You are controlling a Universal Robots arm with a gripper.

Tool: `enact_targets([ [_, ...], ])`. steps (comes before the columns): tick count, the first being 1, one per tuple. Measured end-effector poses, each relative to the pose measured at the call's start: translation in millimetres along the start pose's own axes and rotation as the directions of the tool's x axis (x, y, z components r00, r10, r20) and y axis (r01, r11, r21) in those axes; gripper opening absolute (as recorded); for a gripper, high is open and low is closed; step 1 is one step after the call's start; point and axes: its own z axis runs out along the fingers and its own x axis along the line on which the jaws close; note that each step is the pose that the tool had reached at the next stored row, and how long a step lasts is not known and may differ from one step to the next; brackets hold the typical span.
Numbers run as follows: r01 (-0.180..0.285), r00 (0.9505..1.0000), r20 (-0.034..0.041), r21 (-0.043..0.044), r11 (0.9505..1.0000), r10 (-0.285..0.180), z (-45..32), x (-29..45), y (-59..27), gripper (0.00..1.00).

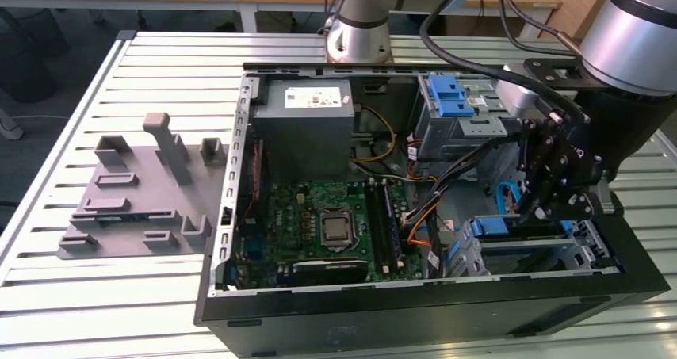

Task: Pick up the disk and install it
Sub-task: 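Insert the second disk wire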

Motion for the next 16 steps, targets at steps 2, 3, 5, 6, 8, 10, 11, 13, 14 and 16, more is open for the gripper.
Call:
enact_targets([
  [2,0.0,1.0,-0.0002,0.0,1.0,0.0,1.2,-0.1,-0.3,0.24],
  [3,0.0,1.0,0.0002,0.0,1.0,0.0,1.9,-0.2,-0.3,0.24],
  [5,0.0,1.0,0.0001,0.0,1.0,0.0,2.9,-0.4,-0.4,0.24],
  [6,0.0,1.0,-0.0001,0.0,1.0,0.0,3.3,-0.4,-0.4,0.24],
  [8,0.0,1.0,-0.0002,-0.0001,1.0,0.0,3.4,-0.4,-0.4,0.24],
  [10,0.0,1.0,-0.0001,0.0,1.0,0.0,3.5,-0.4,-0.4,0.24],
  [11,0.0,1.0,0.0,0.0,1.0,0.0,3.6,-0.4,-0.4,0.24],
  [13,0.0,1.0,0.0001,0.0,1.0,0.0,3.5,-0.4,-0.4,0.24],
  [14,0.0,1.0,0.0001,-0.0001,1.0,0.0,3.0,-0.3,-0.4,0.24],
  [16,0.0,1.0,0.003,-0.0026,1.0,0.0,0.2,-0.1,-0.5,0.24],
])
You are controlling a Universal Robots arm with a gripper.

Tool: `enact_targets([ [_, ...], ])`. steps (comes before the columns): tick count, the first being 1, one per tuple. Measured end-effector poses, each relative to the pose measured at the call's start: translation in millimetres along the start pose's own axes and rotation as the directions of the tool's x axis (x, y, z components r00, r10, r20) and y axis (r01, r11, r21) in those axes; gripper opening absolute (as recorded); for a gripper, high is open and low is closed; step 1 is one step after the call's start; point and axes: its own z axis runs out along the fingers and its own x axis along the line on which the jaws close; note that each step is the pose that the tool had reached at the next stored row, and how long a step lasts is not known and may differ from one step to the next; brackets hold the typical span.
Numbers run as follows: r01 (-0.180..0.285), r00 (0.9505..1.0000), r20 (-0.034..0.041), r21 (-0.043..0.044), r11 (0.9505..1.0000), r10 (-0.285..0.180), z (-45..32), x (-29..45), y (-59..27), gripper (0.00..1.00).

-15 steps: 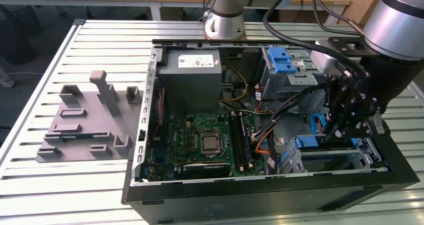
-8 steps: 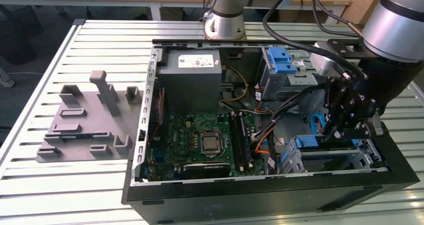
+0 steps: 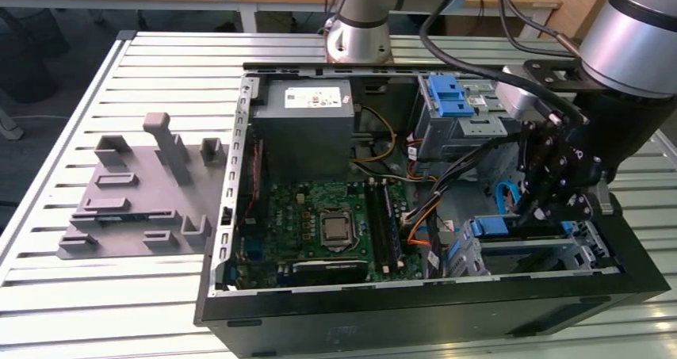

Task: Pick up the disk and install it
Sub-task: 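Insert the second disk wire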

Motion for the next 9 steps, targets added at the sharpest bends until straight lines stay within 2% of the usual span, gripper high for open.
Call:
enact_targets([
  [3,0.0,1.0,0.0011,-0.0017,1.0,0.0,-0.2,0.0,0.1,0.25],
  [4,0.0,1.0,0.001,-0.0018,1.0,0.0,-0.4,0.1,0.1,0.31],
  [9,0.0,1.0,0.0015,-0.0021,1.0,0.0,-4.0,0.5,0.1,0.31],
])
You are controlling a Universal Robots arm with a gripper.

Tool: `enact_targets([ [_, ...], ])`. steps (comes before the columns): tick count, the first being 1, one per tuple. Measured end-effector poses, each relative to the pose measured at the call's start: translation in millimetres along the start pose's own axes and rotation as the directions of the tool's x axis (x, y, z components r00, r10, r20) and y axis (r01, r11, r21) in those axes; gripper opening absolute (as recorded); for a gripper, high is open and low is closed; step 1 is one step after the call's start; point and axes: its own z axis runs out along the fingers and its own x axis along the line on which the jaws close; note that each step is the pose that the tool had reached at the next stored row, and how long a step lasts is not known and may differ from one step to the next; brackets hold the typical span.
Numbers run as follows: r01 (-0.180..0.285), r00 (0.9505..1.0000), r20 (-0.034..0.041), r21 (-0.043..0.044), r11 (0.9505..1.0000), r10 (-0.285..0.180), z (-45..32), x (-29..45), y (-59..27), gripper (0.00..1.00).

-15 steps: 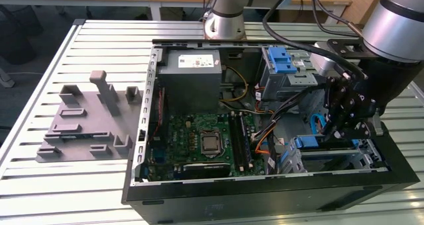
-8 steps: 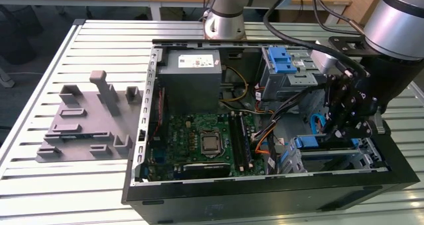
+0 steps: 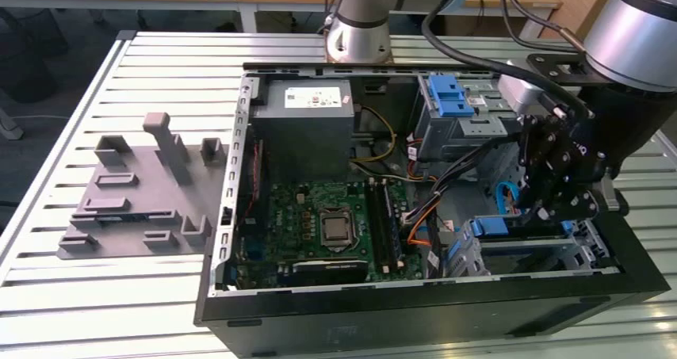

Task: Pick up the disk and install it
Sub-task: 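Insert the second disk wire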

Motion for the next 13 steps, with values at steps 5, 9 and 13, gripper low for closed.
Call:
enact_targets([
  [5,0.0,1.0,-0.0002,-0.0003,1.0,0.0,-3.4,0.3,0.0,0.23],
  [9,0.0,1.0,0.0,-0.0007,1.0,0.0,-4.6,0.4,0.0,0.11],
  [13,0.0,1.0,-0.0001,-0.0008,1.0,0.0,-4.7,0.4,0.0,0.11],
])
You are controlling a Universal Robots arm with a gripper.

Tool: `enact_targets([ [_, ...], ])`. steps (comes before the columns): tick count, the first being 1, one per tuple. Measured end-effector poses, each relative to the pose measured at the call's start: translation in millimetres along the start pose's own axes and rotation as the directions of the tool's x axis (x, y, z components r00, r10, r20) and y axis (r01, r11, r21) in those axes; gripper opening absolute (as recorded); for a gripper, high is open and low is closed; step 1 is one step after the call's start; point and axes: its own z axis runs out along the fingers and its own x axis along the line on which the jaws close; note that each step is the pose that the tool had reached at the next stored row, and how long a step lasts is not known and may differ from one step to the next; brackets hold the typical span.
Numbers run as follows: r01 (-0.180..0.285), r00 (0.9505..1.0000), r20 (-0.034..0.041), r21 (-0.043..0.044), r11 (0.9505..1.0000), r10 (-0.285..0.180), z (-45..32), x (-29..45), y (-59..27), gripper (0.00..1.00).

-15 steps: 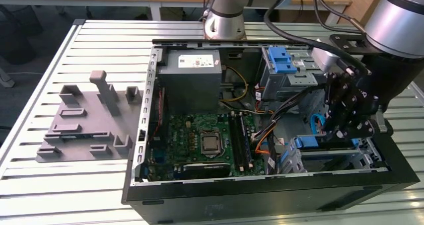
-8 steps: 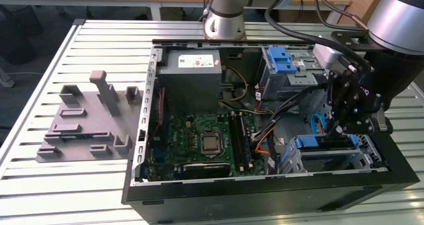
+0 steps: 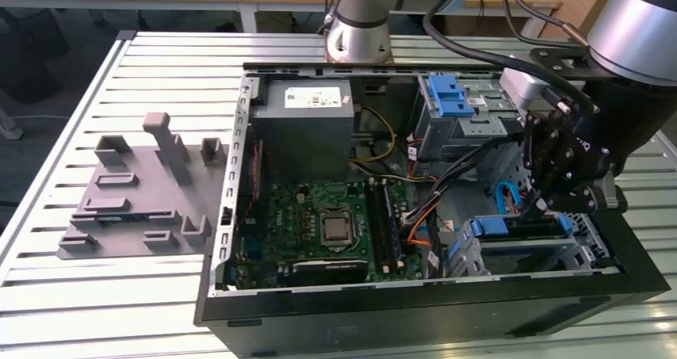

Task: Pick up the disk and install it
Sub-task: 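Insert the second disk wire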

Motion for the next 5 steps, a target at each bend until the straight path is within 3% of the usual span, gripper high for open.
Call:
enact_targets([
  [5,0.0,1.0,0.0,0.0,1.0,0.0,-0.4,0.0,0.0,0.11],
])
